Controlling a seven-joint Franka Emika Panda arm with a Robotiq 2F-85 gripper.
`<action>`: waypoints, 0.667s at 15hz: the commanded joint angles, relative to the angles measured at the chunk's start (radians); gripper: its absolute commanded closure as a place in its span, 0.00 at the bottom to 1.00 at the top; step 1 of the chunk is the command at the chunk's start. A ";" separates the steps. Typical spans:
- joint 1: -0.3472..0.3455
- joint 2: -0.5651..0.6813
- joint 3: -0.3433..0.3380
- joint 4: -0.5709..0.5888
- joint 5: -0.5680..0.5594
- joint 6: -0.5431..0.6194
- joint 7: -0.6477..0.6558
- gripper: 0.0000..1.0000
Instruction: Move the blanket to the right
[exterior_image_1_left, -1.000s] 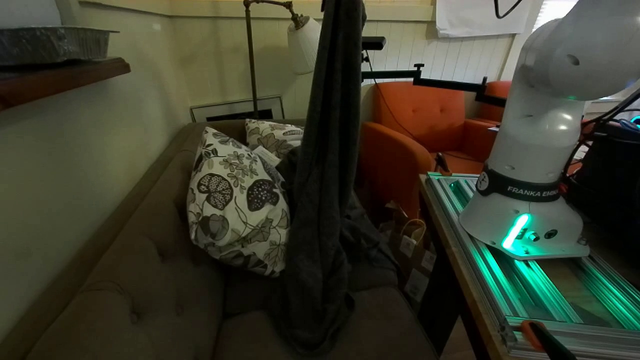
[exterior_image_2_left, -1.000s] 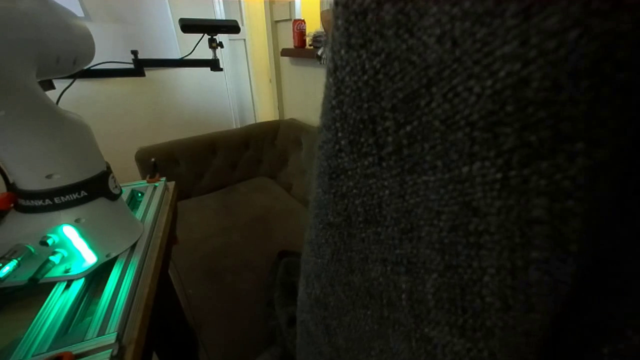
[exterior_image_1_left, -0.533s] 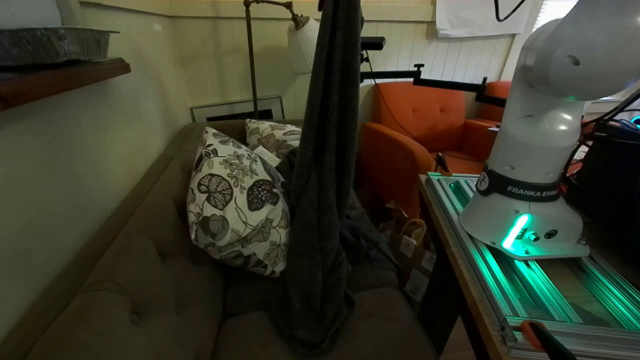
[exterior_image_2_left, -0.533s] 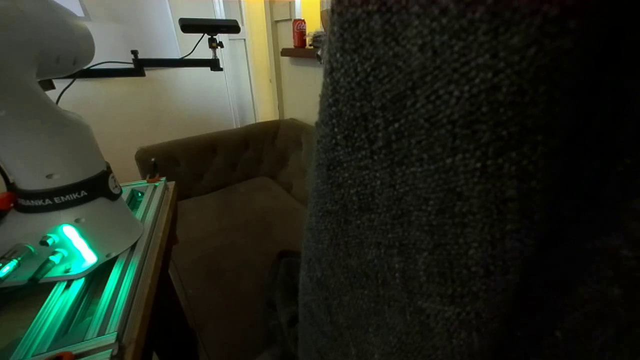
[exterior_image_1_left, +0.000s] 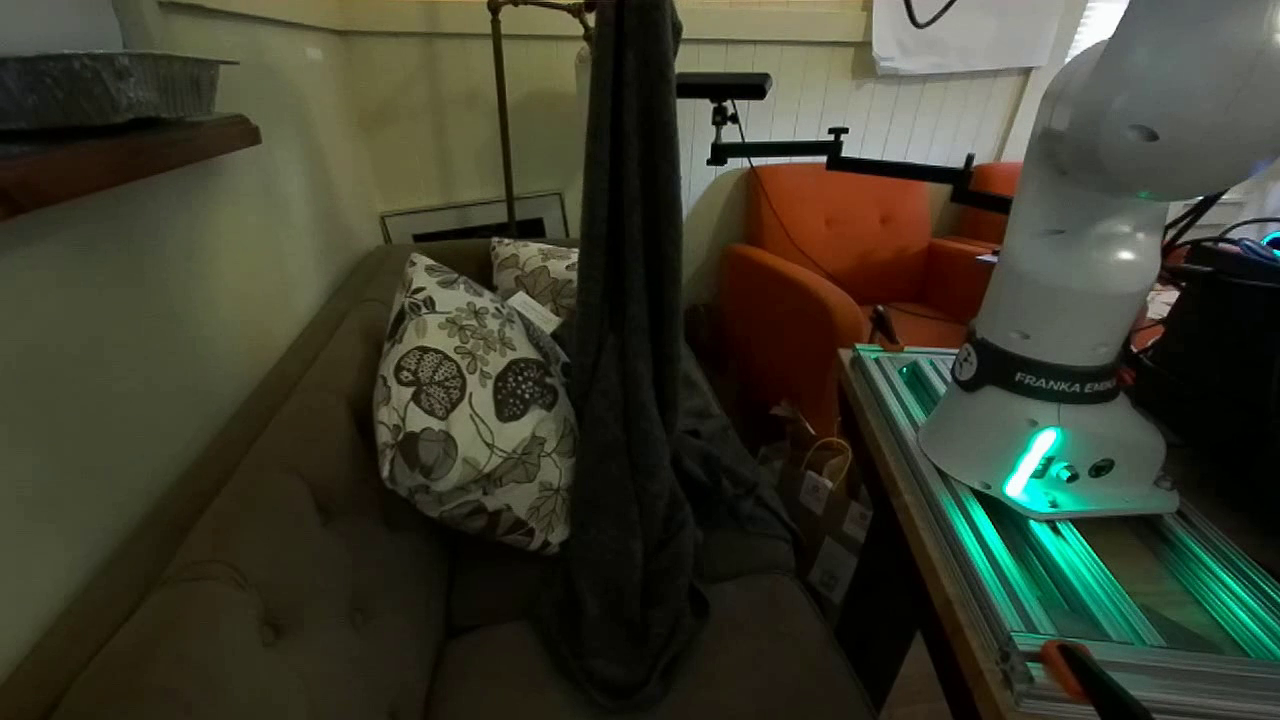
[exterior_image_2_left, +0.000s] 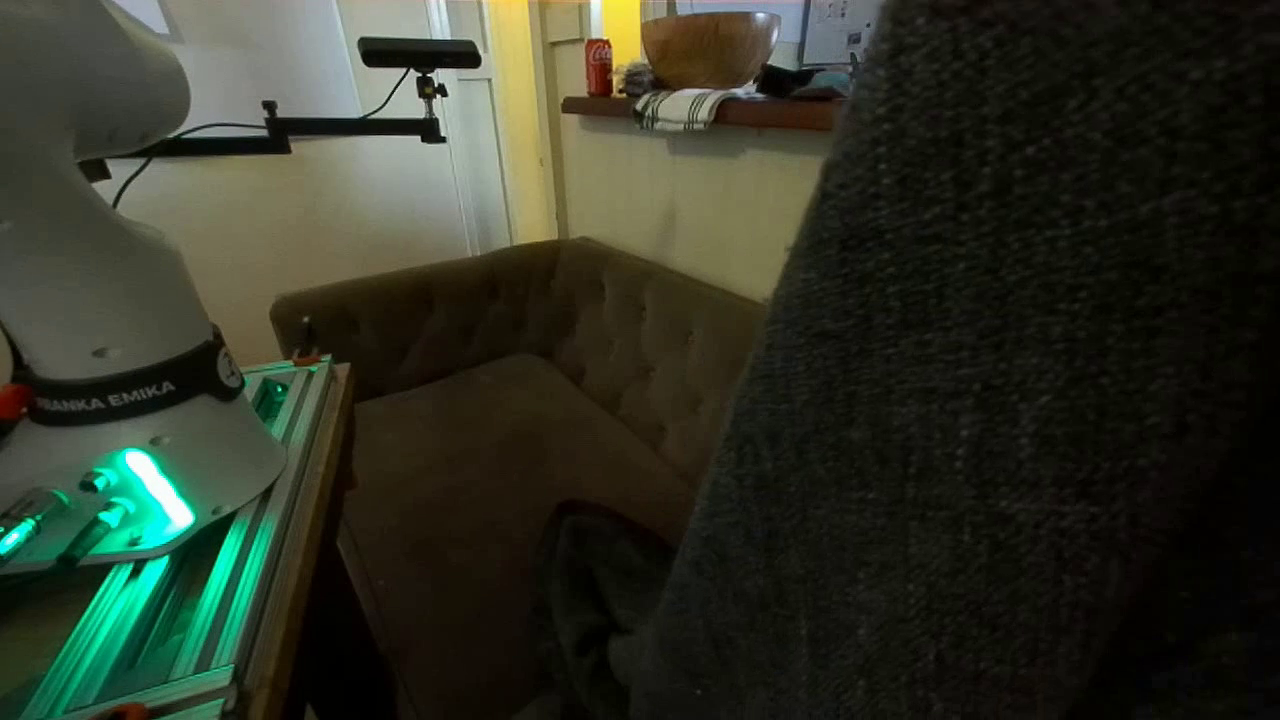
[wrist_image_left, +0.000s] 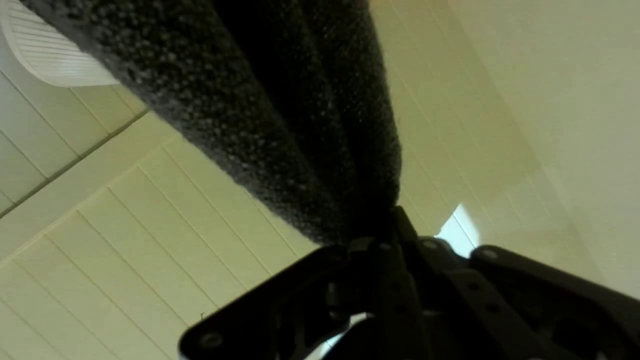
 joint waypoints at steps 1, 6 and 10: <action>-0.021 0.224 -0.001 0.246 0.012 0.042 -0.010 0.99; -0.024 0.414 -0.039 0.480 0.186 0.012 -0.109 0.99; -0.026 0.428 -0.039 0.457 0.278 0.010 -0.159 0.98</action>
